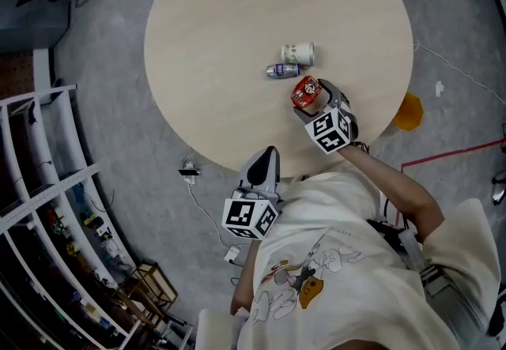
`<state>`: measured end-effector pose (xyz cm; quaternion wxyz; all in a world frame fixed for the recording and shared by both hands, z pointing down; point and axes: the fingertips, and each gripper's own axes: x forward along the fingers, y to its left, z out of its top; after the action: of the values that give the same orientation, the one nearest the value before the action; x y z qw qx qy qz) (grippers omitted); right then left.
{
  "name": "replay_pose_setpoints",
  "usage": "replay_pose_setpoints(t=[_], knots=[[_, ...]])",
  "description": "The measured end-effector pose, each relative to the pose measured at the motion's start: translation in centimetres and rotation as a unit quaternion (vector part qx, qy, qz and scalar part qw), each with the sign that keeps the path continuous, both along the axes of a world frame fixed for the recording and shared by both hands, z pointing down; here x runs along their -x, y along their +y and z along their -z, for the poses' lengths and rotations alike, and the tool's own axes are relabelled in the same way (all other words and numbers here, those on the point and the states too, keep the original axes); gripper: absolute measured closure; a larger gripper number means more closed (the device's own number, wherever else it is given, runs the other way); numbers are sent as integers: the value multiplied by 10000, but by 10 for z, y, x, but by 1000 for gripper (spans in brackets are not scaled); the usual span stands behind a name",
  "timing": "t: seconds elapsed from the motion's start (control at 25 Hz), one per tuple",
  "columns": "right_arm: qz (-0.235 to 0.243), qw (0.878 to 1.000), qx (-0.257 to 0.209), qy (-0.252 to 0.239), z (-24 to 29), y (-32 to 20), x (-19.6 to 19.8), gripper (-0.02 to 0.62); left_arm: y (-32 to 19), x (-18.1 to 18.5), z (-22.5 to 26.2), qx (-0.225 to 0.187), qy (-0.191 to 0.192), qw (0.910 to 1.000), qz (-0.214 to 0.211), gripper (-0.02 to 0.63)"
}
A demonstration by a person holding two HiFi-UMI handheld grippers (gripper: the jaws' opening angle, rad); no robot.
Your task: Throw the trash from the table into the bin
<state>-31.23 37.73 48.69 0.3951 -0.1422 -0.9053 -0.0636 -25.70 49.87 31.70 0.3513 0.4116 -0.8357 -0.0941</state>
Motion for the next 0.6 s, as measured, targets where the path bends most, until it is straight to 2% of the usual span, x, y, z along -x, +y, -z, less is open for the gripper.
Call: replay_pose_setpoints(t=[0.16,0.32,0.6], knots=[[-253,9994,175,-161,20,-2,-18,147,-22,4,6,-267,-270,9983,-448,601],[-700,9969,178,-307,54,-19,-48,147,-54,-1,27,-549,-531,9923,-977,601],[-1261,9905,228,-503,83,-52,-108,147,-107,-44,34,-645,-513,9801,-1804,601]])
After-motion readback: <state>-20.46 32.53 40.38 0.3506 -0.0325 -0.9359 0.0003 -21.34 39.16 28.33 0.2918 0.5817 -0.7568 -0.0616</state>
